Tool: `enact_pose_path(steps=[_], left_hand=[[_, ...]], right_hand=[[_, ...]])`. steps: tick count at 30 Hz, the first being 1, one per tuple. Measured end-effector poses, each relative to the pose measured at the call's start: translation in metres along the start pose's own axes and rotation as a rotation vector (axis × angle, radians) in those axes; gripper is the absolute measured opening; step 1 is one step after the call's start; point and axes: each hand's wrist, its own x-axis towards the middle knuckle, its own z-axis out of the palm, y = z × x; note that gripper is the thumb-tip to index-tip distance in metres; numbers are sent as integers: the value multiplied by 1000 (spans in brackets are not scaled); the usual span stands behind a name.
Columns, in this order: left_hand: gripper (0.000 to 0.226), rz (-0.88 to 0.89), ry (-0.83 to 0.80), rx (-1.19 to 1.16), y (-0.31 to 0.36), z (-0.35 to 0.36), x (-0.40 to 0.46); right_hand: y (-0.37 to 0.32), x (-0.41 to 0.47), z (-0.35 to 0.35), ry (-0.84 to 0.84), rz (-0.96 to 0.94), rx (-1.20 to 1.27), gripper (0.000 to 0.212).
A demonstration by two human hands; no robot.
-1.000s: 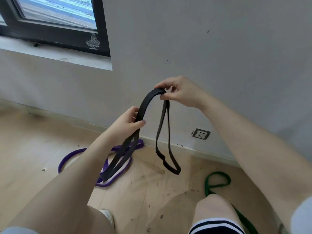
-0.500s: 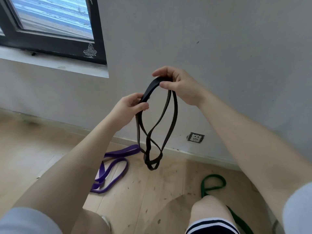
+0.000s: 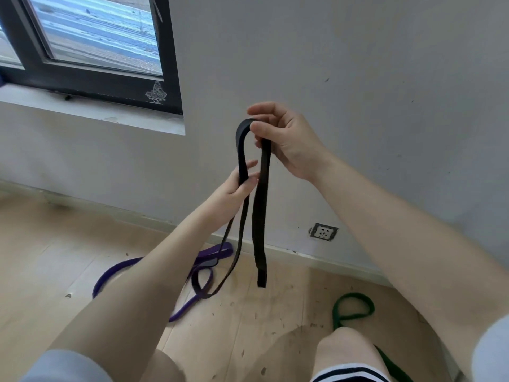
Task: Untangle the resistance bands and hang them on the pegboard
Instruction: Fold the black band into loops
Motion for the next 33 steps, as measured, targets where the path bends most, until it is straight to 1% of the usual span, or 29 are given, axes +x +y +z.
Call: enact_pose_path(steps=[2,3,5,7,10,11,14,16,20,23,24,25,26,27,28,29,30,31,32,33], left_hand=[[37,-30,-28,17,-1,0,-2],[32,-51,-69,31,-2,1,-5],[26,-99,-120,16,-7,6,-10],[30,-104,-55,9,-14,11,-13],[44,-115,67,-13,-21,15,-14],[42,-119,78,-9,-22,16,-14],[20,-88,69,73,-31,16,-13],[14,-88,62,126,-34,13,-13],[14,-110,20,224,-33,-4,-15],[24,-114,-40,382,-24,-11,-13],[26,-101,-47,445,-19,-12,-10],[27,-84,-46,490,-13,-13,-6],[28,-66,-44,523,-7,-14,-2],[29,-48,-47,551,0,-15,3],[31,-36,-62,580,6,-16,9],[34,-34,-91,619,13,-17,14],[38,-44,-126,664,18,-16,20],[43,-57,-156,705,21,-15,25],[47,-63,-171,726,23,-14,28],[50,-62,-168,727,24,-13,30]], right_hand=[[-5,3,2,33,7,131,17],[-8,4,2,59,-1,196,16],[-12,8,-1,142,-28,275,16],[-13,9,-7,236,-38,243,16],[-5,6,-18,319,-41,182,17],[-2,4,-21,336,-36,195,17],[5,1,-29,383,-25,271,16],[10,-3,-37,423,-15,327,16],[30,-21,-58,502,36,423,18],[54,-36,-75,627,113,517,19],[65,-41,-80,670,173,498,20],[75,-45,-85,707,253,391,21],[85,-49,-87,724,353,179,24],[93,-51,-88,712,432,-81,32],[96,-53,-85,675,460,-312,43],[94,-53,-79,599,414,-479,52],[87,-51,-71,470,306,-595,58],[77,-47,-61,287,189,-663,61],[67,-43,-50,81,138,-706,64],[59,-39,-39,-110,147,-708,69]])
